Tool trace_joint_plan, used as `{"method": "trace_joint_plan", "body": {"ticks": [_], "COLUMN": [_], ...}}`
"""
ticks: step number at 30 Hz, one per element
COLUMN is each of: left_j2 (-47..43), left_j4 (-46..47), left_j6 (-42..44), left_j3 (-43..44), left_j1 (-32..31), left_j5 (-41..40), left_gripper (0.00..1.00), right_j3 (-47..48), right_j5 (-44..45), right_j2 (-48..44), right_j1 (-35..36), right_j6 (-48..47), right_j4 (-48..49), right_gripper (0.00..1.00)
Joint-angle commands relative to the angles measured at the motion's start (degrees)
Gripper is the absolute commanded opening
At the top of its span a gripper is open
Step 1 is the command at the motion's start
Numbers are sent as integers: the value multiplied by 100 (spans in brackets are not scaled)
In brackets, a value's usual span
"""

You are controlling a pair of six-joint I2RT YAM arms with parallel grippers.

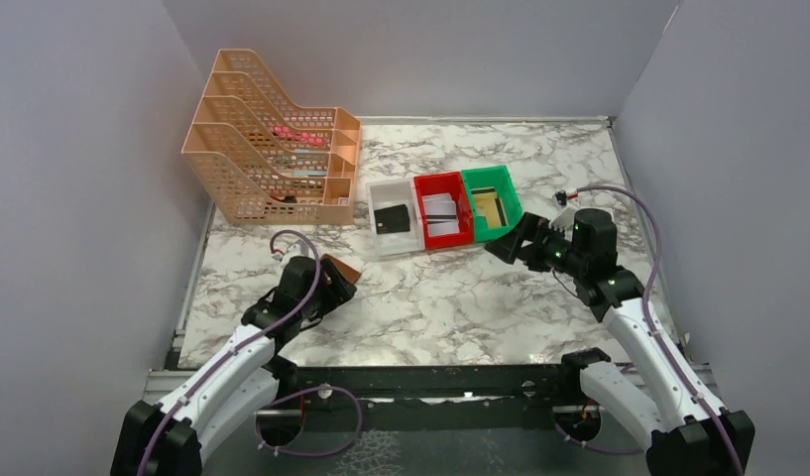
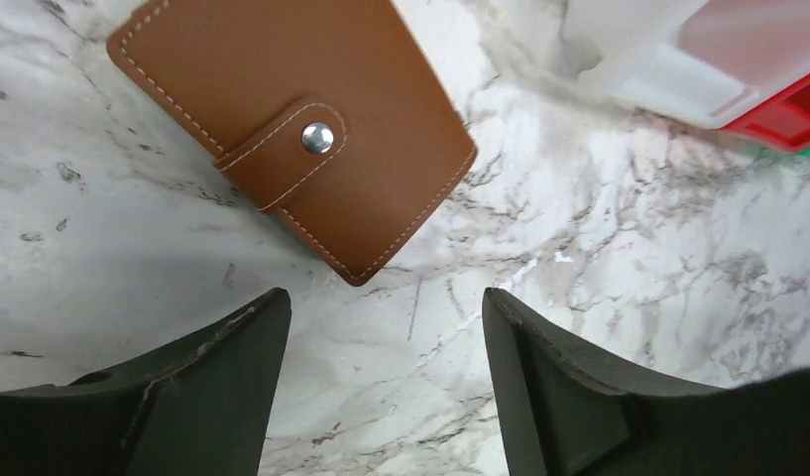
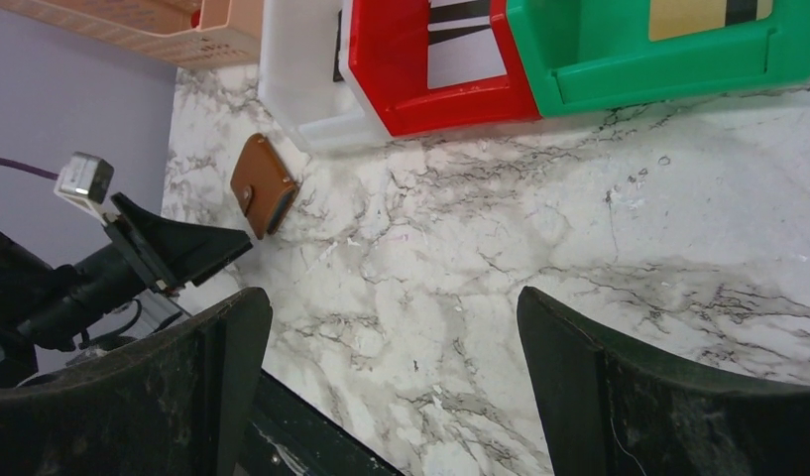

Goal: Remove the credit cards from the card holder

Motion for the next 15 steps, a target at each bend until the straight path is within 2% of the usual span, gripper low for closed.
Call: {"method": "trace_joint_plan", "body": {"ticks": [1,4,8,15], "left_j2": [-565,-599,54,2069], "left_j4": [-763,-1124,-1201,-1018], "left_j6": [316,494,829,1400], "left_j3": [555,980,1493,2310], "left_j1": [-30,-30,-13,125], "left_j5": [-570,-1456,-2227,-2642], "left_gripper": [79,98,99,99], "right_j3": [-109,-9,-55,-112], "right_j5": [-351,-239,-276,-271], "right_j2": [116,175,91,75], "right_j1": [5,5,-2,5], "right_j6": [29,-59,1,0], "right_j4": [175,-18,30,76], "right_gripper": [99,99,99,99]}}
